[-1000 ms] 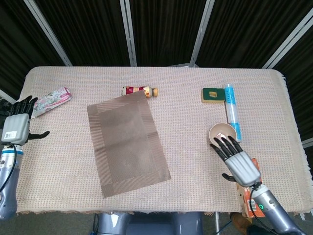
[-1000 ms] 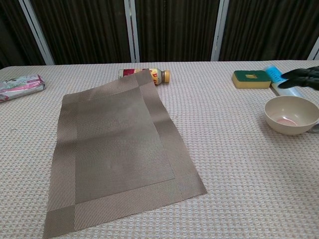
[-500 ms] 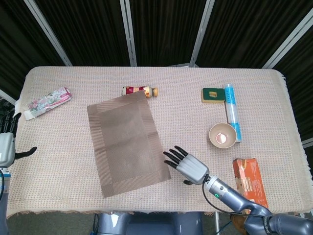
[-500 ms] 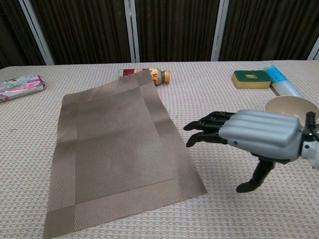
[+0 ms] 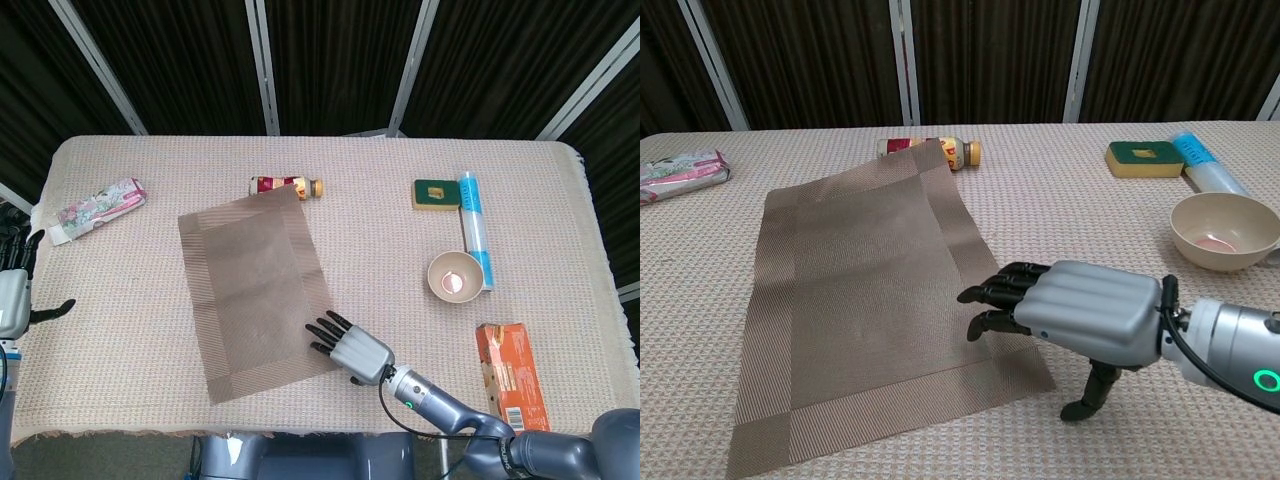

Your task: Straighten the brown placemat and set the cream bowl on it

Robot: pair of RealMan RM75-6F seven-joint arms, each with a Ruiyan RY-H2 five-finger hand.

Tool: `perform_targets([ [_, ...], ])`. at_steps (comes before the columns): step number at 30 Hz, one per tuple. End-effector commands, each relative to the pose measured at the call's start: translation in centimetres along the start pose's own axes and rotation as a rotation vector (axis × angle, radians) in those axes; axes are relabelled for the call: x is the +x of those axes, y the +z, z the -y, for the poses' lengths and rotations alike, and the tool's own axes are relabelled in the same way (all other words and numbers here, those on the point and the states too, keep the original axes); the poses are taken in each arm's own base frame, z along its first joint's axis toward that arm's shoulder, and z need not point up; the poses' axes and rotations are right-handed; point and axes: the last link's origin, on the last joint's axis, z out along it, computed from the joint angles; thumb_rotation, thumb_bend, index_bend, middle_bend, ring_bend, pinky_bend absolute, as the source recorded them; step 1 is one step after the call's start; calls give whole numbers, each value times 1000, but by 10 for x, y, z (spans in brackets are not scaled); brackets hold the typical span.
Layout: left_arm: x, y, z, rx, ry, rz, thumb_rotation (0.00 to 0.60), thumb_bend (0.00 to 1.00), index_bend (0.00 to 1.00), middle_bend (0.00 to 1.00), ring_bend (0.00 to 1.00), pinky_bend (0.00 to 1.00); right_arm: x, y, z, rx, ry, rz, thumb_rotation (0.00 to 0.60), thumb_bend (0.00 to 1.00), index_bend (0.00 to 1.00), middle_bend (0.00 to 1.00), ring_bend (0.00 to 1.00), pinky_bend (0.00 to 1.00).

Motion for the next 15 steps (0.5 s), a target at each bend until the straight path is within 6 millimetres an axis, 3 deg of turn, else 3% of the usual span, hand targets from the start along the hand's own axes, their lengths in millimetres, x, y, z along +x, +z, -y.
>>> perform_targets([
  [1,0,0,0,-4,-1,3,600,0,0,0,0,0,-2,4,1,-3,-15,-1,600,20,193,0,0,0],
  [15,1,-1,2,-7,-10,12,600,0,0,0,0,0,6,19,2,-33,-13,-30,600,30,197,0,0,0],
])
